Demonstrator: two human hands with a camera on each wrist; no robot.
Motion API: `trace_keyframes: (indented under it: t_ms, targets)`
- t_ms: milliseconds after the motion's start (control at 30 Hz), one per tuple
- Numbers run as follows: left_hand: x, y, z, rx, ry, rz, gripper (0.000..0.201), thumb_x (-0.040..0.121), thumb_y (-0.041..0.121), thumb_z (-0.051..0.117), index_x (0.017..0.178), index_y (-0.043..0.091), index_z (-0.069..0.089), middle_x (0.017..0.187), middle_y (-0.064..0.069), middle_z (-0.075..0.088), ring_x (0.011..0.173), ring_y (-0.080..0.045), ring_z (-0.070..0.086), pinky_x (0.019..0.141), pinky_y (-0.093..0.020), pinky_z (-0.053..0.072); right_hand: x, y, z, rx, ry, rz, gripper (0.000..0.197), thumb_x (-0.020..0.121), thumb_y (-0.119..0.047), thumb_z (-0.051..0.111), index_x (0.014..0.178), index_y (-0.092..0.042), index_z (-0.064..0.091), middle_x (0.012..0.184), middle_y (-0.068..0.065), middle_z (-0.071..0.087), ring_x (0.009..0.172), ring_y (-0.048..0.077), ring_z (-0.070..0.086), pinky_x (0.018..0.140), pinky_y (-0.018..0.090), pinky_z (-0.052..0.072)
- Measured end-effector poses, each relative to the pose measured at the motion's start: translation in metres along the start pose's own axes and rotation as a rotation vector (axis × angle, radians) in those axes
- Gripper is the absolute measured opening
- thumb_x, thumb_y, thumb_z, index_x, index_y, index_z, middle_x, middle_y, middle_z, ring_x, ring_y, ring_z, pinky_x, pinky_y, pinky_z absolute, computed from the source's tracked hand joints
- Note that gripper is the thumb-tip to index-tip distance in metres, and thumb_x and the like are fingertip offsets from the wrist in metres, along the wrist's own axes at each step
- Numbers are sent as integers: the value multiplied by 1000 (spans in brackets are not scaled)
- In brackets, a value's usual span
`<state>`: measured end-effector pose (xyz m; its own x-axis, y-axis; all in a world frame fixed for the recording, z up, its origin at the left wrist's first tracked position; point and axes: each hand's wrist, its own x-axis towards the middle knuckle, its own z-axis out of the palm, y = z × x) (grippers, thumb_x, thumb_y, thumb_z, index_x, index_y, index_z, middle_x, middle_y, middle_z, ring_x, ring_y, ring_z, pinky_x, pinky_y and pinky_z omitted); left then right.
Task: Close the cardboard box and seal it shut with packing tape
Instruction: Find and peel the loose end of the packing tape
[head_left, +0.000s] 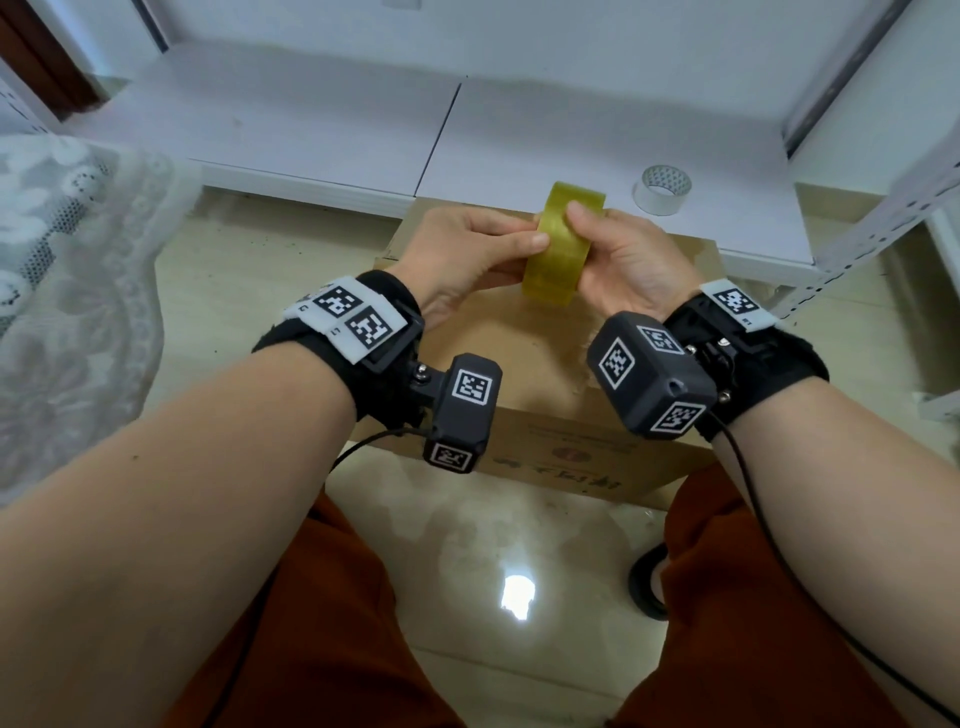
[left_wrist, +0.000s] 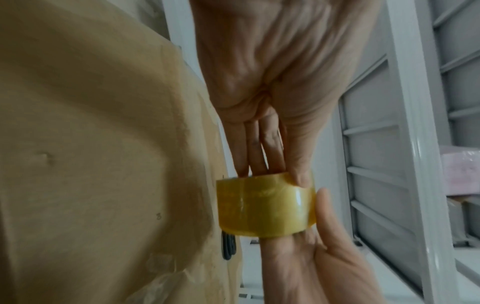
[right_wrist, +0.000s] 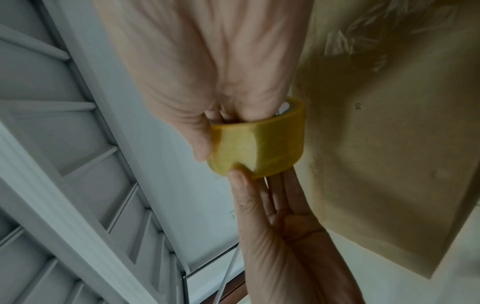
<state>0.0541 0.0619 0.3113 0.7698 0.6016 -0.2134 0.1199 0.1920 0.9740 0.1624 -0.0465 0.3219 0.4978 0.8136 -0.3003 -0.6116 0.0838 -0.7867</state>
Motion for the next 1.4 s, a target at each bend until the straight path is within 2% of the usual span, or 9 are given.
trace_keyframes:
  t_ms: [200,300,367,467,633,900,1000,1133,1400]
  targets:
    - [1,2,-5,-20,-57,-36,11,84,1,68,94,2,70,80,-5,75,77,-18,72,76,-27,59,0,1,-1,13,6,11,36,98,-4,45,130,10,40,106,25,63,98,33,67,81,44,58]
    - [0,5,-4,-32,-67,-21,17,87,0,65,103,1,69,97,-11,73,91,-23,71,83,-29,58,2,0,-3,-9,22,-7,29,98,-5,45,124,8,44,110,26,63,98,32,66,83,43,57]
    - [-2,6,-3,-50,-74,-13,22,89,1,62,111,-1,67,107,-15,71,101,-26,69,88,-30,56,4,-2,-5,8,19,-34,17,98,-3,44,111,5,50,93,19,67,82,26,70,73,38,60]
    - [-7,4,6,64,11,83,28,85,3,68,113,-2,67,107,-14,71,96,-21,70,85,-30,57,7,1,-5,-1,32,-70,10,97,-2,45,104,2,52,90,16,66,77,23,70,71,38,60]
    - [-6,2,12,152,205,136,14,79,3,76,93,0,74,87,-12,73,81,-20,72,78,-30,59,8,6,2,-87,86,-96,28,91,-3,56,117,0,47,121,24,55,118,43,55,96,54,48]
    - [-9,9,12,355,243,192,10,83,4,71,76,11,73,74,-3,71,72,-17,72,74,-26,60,10,6,-1,-249,57,-181,9,92,-3,55,101,-5,54,108,21,59,103,36,61,83,49,54]
    - [-9,9,14,536,311,224,13,77,6,67,66,8,73,66,-5,71,66,-15,69,68,-23,57,9,10,2,-332,71,-217,18,89,-5,60,105,-4,55,108,21,59,111,43,58,91,58,49]
    - [-10,10,14,629,354,183,15,70,9,64,55,8,67,57,3,63,52,-5,52,59,-16,42,5,13,10,-469,88,-264,44,75,-18,68,110,4,51,99,17,60,94,31,60,93,60,47]
    - [-7,7,14,550,447,189,21,68,19,71,56,21,55,67,-4,68,72,-23,70,74,-41,58,7,17,12,-541,29,-328,26,76,-18,66,99,-13,54,101,11,65,98,24,64,93,45,52]
